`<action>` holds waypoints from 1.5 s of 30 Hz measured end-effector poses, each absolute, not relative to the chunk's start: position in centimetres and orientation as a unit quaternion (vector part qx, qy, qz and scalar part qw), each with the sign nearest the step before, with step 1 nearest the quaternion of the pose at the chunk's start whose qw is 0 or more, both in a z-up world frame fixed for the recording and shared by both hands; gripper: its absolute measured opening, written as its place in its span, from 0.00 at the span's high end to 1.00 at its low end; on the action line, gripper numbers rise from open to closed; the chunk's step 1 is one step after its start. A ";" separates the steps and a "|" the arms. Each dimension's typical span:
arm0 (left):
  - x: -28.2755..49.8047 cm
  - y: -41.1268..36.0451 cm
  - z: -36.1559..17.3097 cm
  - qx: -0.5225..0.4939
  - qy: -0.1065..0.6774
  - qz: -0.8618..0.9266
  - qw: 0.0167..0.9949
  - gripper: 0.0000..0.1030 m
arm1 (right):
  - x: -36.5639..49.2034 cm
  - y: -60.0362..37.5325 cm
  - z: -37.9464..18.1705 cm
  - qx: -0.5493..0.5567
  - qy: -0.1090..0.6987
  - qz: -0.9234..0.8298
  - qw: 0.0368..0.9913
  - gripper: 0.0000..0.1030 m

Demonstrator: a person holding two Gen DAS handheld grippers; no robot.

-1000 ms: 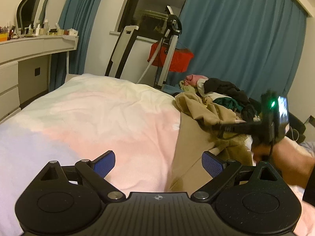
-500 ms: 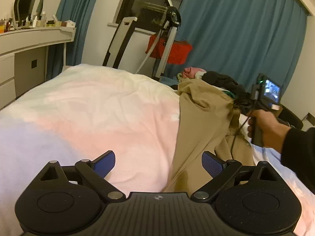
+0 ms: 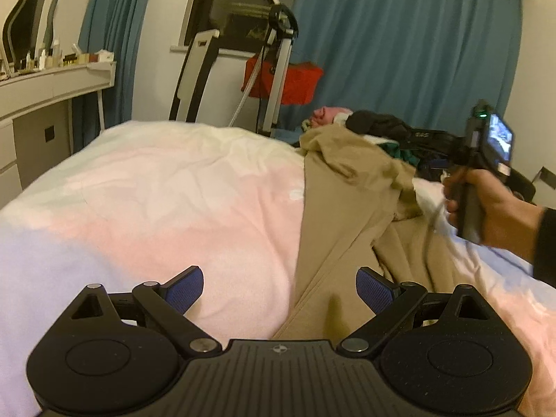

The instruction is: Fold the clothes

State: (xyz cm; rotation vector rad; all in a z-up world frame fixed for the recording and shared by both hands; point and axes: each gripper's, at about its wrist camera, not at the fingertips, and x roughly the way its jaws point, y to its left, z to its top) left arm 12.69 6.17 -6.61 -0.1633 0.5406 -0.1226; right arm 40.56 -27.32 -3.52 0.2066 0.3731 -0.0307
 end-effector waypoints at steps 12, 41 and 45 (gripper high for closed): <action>6.1 5.1 -2.6 -0.073 0.226 -0.086 0.968 0.07 | 17.1 -24.8 4.0 0.163 0.169 0.046 0.971 0.25; 6.6 16.0 -8.7 -0.256 0.476 0.010 0.841 0.43 | 3.2 -27.7 -1.5 0.307 0.264 0.088 0.910 0.25; 6.2 14.6 -8.4 -0.216 0.477 -0.006 0.852 0.81 | 3.2 -28.3 -2.1 0.332 0.274 0.087 0.898 0.25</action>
